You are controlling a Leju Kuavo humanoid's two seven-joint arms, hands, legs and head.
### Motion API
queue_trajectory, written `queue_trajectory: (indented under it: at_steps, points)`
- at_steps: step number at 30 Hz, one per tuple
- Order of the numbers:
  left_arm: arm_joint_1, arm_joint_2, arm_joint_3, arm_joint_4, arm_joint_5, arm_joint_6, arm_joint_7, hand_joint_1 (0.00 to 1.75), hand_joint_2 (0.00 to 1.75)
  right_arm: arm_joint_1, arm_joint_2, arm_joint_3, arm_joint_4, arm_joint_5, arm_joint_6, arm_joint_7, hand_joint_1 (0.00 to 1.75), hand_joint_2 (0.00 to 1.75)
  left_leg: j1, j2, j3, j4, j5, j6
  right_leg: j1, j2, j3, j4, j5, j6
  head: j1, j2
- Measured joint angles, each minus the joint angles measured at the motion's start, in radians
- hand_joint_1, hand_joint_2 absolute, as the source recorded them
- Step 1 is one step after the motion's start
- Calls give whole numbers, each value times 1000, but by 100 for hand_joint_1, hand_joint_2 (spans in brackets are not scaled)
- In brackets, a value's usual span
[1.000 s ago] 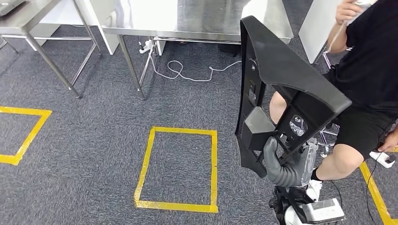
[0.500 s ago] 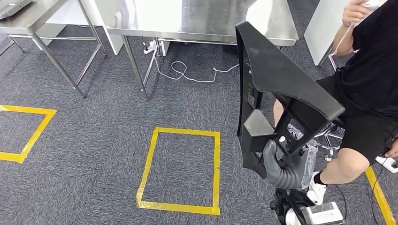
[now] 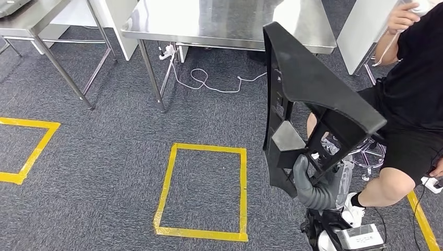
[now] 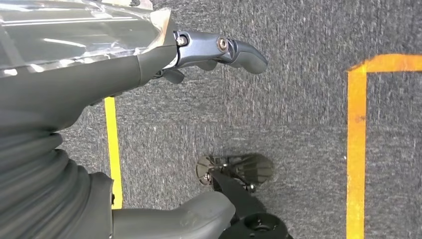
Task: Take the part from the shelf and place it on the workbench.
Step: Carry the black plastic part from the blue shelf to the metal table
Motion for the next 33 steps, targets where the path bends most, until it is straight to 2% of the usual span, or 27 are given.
queue_trajectory:
  at_steps: [2,4,5,6,7,8,10,11,13,15,16,17,19,20,21,22,24,25,26,30,31,33]
  points:
    - [-1,0,0,0,0,0,0,0,175,-4,-3,1,1,-2,-1,0,175,175,-1,0,6,-7,2,17,0,1,-47,91,-41,-9,3,0]
    - [-1,1,1,0,2,-1,0,0,175,-6,-5,2,4,-5,-2,1,175,175,-8,-1,8,-6,-2,27,3,1,-128,234,-92,-20,6,0]
    - [0,1,1,0,2,-1,0,0,175,-6,-7,2,6,-7,-3,2,175,175,-13,-2,9,-6,-4,30,5,1,-158,282,-102,-20,6,0]
    - [0,1,1,0,3,-2,0,0,175,-6,-9,2,8,-8,-4,2,175,175,-17,-4,12,-6,-6,33,8,1,-171,297,-97,-17,7,0]
    - [0,1,2,0,3,-3,0,0,175,-6,-10,2,10,-9,-5,3,175,175,-21,-6,16,-6,-9,34,11,1,-160,263,-73,-12,7,0]
    - [0,1,3,0,4,-4,0,0,175,-8,-12,3,11,-11,-7,4,175,175,-24,-9,21,-6,-11,35,14,1,-132,198,-39,-8,7,0]
    - [0,1,7,0,4,-5,0,0,175,-12,-13,5,11,-14,-10,4,175,175,-31,-14,27,-4,-19,32,21,2,-69,57,21,-14,6,0]
    - [0,0,9,0,5,-4,0,0,175,-14,-13,6,11,-15,-12,4,175,175,-33,-15,28,-2,-23,29,23,3,-51,18,35,-21,6,0]
    - [0,0,15,0,5,-4,-1,0,175,-16,-15,7,12,-16,-14,5,175,175,-35,-15,28,0,-29,21,26,3,-43,0,41,-36,6,0]
    - [0,2,18,0,5,-4,-1,0,175,-16,-16,8,12,-17,-15,5,175,175,-30,-13,25,13,-43,12,18,3,-35,-7,42,-47,6,0]
    - [0,3,20,0,5,-4,-2,0,175,-17,-16,9,12,-17,-15,5,175,175,-27,-11,14,42,-60,4,13,2,-30,-11,41,-53,5,0]
    - [-1,3,21,0,5,-4,-3,0,175,-17,-16,11,12,-17,-15,5,175,175,-22,-9,-9,90,-85,-4,9,2,-24,-14,40,-57,3,0]
    - [1,3,23,0,5,-4,-4,0,175,-17,-16,13,13,-17,-15,6,175,175,-10,-5,-79,219,-137,-20,9,1,-18,-14,35,-64,1,0]
    - [2,4,24,0,5,-5,-5,0,175,-16,-16,13,14,-17,-15,6,175,175,-4,-3,-109,266,-147,-26,9,1,-16,-14,33,-65,1,0]
    - [2,4,25,0,5,-5,-5,0,175,-16,-16,13,14,-17,-16,6,175,175,2,-1,-125,279,-137,-31,7,1,-13,-14,30,-64,0,0]
    - [2,4,25,0,5,-6,-6,0,175,-16,-16,14,15,-17,-16,6,175,175,7,2,-121,256,-110,-35,6,2,-9,-14,27,-62,0,0]
    - [2,4,25,0,5,-6,-8,0,175,-16,-17,14,15,-18,-16,6,175,175,14,7,-70,131,-32,-41,2,3,1,-13,19,-52,-1,0]
    - [1,4,25,0,6,-7,-10,0,175,-16,-17,14,15,-18,-16,6,175,175,15,7,-42,71,-8,-41,4,3,5,-12,14,-45,-2,0]
    - [1,4,26,0,6,-7,-11,0,175,-16,-17,13,15,-18,-17,6,175,175,14,7,-24,32,4,-38,7,3,7,-12,10,-39,-2,0]
    - [2,3,26,0,7,-7,-15,0,175,-14,-17,14,15,-18,-18,6,175,175,1,3,-9,5,0,-5,11,2,7,-13,0,-13,1,0]
    - [2,3,26,0,7,-7,-16,0,175,-14,-18,14,15,-19,-18,6,175,175,1,3,-4,0,0,3,12,2,-1,8,-11,-11,2,0]
    - [1,3,26,0,7,-7,-18,0,175,-14,-18,14,16,-20,-18,5,175,175,0,3,6,-6,-2,17,12,1,-54,112,-54,-20,4,0]
